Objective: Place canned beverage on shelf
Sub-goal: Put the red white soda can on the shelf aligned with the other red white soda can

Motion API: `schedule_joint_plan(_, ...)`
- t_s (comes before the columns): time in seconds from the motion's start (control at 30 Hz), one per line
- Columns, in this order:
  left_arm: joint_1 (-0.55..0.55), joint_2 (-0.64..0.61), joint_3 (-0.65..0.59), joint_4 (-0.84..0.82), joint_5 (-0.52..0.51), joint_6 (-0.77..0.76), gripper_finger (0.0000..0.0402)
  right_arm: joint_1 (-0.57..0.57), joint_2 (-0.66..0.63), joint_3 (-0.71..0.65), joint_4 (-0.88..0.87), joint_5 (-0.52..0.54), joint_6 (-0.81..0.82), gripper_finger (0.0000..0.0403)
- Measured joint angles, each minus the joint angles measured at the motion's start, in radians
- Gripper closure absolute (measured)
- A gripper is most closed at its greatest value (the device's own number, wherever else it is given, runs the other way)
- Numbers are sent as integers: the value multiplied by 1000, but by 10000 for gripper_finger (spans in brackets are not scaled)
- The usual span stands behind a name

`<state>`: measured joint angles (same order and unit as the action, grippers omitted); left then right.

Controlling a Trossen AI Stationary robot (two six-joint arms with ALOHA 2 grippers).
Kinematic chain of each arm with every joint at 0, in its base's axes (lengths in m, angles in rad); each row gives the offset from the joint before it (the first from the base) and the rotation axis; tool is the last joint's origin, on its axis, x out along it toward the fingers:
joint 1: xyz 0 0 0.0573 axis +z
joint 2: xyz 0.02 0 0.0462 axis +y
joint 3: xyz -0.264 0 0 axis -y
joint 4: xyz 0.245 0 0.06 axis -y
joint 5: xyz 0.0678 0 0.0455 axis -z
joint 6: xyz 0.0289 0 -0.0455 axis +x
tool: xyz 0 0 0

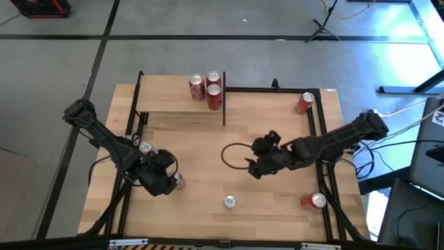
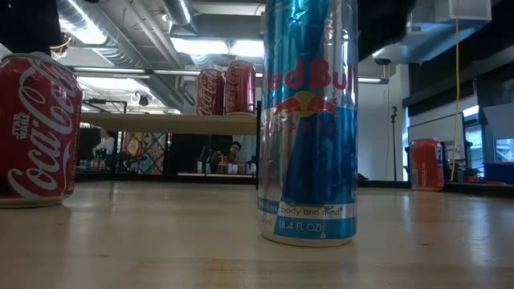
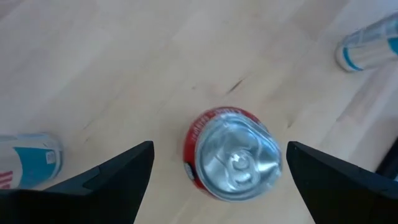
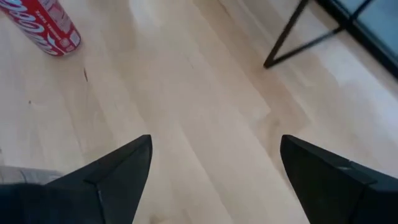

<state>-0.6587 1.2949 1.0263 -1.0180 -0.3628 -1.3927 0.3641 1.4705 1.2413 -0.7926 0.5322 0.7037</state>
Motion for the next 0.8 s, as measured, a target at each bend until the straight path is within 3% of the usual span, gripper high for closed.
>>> schedule_joint_plan(0.8, 19, 1, -210, 296, 64, 110, 42, 41, -10, -33, 14, 16, 28, 56)
